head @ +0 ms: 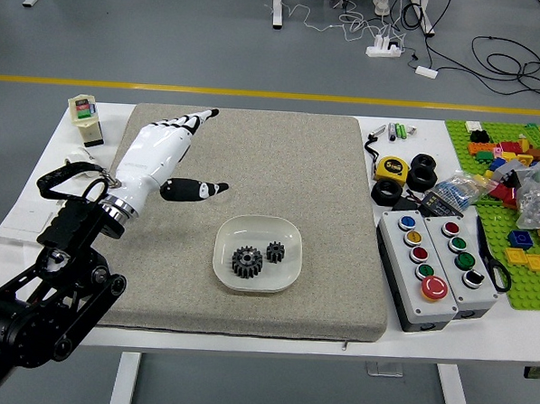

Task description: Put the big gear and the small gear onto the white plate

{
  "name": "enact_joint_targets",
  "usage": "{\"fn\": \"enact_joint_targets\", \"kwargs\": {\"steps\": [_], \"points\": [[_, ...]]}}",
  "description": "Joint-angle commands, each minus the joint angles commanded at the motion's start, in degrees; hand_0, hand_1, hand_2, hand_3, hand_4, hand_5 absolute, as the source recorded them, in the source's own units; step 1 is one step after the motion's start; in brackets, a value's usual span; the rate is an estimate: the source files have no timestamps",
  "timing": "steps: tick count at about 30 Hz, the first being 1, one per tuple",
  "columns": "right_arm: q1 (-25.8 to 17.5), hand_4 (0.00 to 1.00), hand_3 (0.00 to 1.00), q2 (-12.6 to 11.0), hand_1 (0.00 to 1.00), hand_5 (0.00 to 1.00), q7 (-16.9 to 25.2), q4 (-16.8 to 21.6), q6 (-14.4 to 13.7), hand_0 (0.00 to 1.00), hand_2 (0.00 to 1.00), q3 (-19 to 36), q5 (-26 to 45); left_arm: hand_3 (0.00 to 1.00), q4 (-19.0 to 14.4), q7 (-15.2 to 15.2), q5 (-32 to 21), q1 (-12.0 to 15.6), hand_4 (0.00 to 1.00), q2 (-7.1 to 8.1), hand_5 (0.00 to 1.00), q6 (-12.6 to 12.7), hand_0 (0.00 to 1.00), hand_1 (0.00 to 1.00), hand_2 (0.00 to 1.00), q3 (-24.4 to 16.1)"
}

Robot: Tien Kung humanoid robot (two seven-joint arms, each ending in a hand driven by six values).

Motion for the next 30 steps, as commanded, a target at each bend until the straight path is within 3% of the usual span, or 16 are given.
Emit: {"fn": "enact_joint_targets", "kwargs": {"steps": [5,6,7,17,18,23,24,26,29,30], "points": [[-0.2,0.755,0.557,0.0,0.670,0.612,0.0,0.0,0.0,0.658,0.746,0.2,-0.2,0.773,-0.2,-0.5,-8.9,2.8,0.844,-0.91,0.410,0.3,0.584,0.666,0.785,-5.8],[-0.2,0.755,0.557,0.0,0.671,0.612,0.0,0.0,0.0,0.658,0.746,0.2,-0.2,0.691,-0.4,-0.9,-11.3,3.6,0.814,-1.19,0.435,0.0,0.564,0.640,0.757,-6.9],[-0.2,0.755,0.557,0.0,0.671,0.612,0.0,0.0,0.0,0.658,0.746,0.2,-0.2,0.691,-0.5,-1.1,-13.4,4.0,0.814,-1.38,0.435,-0.2,0.564,0.640,0.757,-7.6],[0.0,0.755,0.557,0.0,0.671,0.612,0.1,0.0,-0.1,0.658,0.747,0.4,0.0,0.681,-2.3,-3.5,-37.6,8.0,0.804,-3.30,0.473,-6.0,0.577,0.643,0.755,-12.6],[0.0,0.755,0.557,0.0,0.670,0.611,0.2,0.0,-0.1,0.658,0.746,0.4,0.0,0.730,-2.3,-3.6,-39.8,8.2,0.808,-3.43,0.616,-6.4,0.630,0.675,0.783,-12.8],[0.2,0.755,0.557,-0.1,0.670,0.611,0.2,0.0,-0.1,0.658,0.746,0.4,0.1,0.730,-2.5,-4.3,-52.1,9.5,0.808,-4.10,0.616,-8.9,0.630,0.675,0.783,-14.8],[0.2,0.755,0.557,-0.1,0.672,0.612,0.2,0.0,-0.1,0.658,0.746,0.4,0.1,0.797,-2.5,-4.3,-54.2,9.6,0.832,-4.13,0.734,-9.0,0.715,0.733,0.831,-14.9],[0.2,0.755,0.557,-0.1,0.672,0.612,0.2,0.0,-0.1,0.658,0.746,0.4,0.1,0.797,-2.5,-4.8,-58.5,10.1,0.832,-4.34,0.734,-10.0,0.715,0.733,0.831,-15.6],[0.2,0.755,0.557,-0.1,0.672,0.612,0.2,0.0,-0.1,0.658,0.746,0.5,0.0,0.797,-2.6,-5.2,-61.1,10.5,0.832,-4.43,0.734,-11.1,0.715,0.733,0.831,-15.9],[0.2,0.754,0.556,-0.1,0.672,0.611,0.2,0.0,-0.1,0.657,0.747,0.5,0.0,0.801,-2.6,-5.3,-61.7,10.7,0.838,-4.47,0.789,-11.6,0.740,0.746,0.850,-16.1]]}}
